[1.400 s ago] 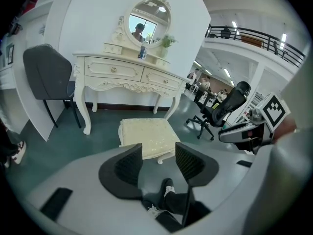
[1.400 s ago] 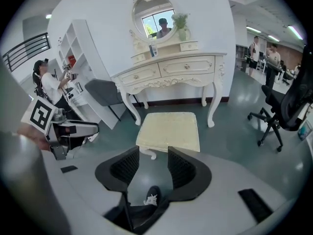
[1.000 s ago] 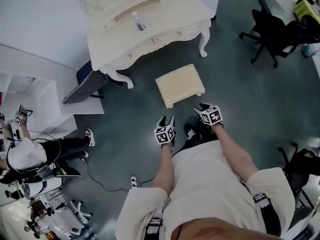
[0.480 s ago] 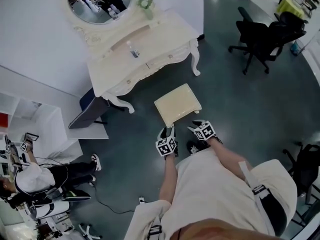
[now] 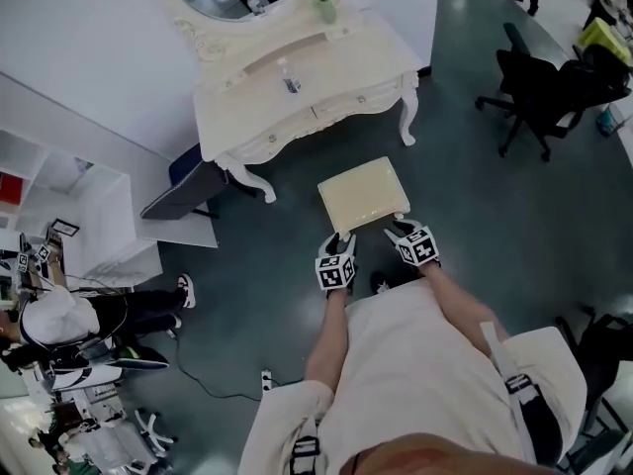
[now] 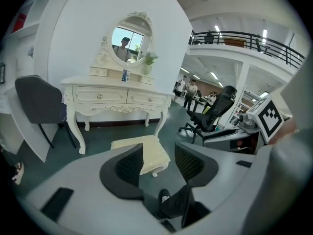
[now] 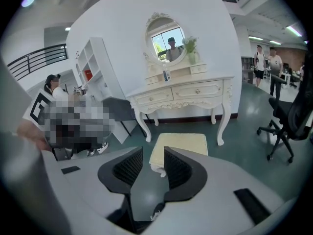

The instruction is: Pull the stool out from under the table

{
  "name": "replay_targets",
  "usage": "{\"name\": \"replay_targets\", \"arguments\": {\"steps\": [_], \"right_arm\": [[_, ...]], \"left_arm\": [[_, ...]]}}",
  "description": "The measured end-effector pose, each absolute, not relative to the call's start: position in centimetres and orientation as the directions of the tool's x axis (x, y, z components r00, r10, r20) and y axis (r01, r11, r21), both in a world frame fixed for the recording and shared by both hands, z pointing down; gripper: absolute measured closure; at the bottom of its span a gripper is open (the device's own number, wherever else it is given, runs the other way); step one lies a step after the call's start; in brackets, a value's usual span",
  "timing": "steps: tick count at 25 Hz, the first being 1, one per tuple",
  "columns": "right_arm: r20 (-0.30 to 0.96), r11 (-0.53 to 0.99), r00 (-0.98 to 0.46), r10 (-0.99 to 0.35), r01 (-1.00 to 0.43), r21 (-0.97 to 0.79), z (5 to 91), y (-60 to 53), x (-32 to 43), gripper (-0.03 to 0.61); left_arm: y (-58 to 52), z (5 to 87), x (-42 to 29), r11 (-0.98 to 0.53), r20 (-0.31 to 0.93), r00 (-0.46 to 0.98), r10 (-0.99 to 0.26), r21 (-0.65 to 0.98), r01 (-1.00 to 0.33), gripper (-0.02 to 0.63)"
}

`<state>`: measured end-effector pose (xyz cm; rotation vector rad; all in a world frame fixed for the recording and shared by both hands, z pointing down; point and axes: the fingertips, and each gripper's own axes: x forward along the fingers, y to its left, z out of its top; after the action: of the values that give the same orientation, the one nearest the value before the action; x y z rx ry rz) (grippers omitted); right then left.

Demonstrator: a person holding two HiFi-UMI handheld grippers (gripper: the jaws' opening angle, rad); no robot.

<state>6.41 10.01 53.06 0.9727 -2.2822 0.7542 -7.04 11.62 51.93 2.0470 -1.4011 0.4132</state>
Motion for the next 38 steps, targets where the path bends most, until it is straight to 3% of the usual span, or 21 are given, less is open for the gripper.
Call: {"name": "replay_targets", "arguments": {"steps": [5, 12, 38], "right_arm": [[0.649, 0.556, -0.568, -0.505, -0.790, -0.259, 52.8, 9.3, 7.9, 0.495], [0.639, 0.518, -0.558, -0.529, -0.809, -0.278, 52.5, 8.4, 8.9, 0.528], [0.664, 0.569, -0.564, -0.492, -0.785, -0.245, 53.1, 10.5, 7.8, 0.535]], "left_arm": [[11.5, 51.6, -8.2, -0.221, 0.560, 0.353, -0.749, 0.291, -0.931, 0.464], [10.8, 51.0, -9.1, -0.198, 0.549, 0.315, -0.774, 0.263, -0.944, 0.595], [12.6, 51.4, -9.1, -0.211, 0.557, 0.339, -0.758, 0.281, -0.936, 0.598]]}}
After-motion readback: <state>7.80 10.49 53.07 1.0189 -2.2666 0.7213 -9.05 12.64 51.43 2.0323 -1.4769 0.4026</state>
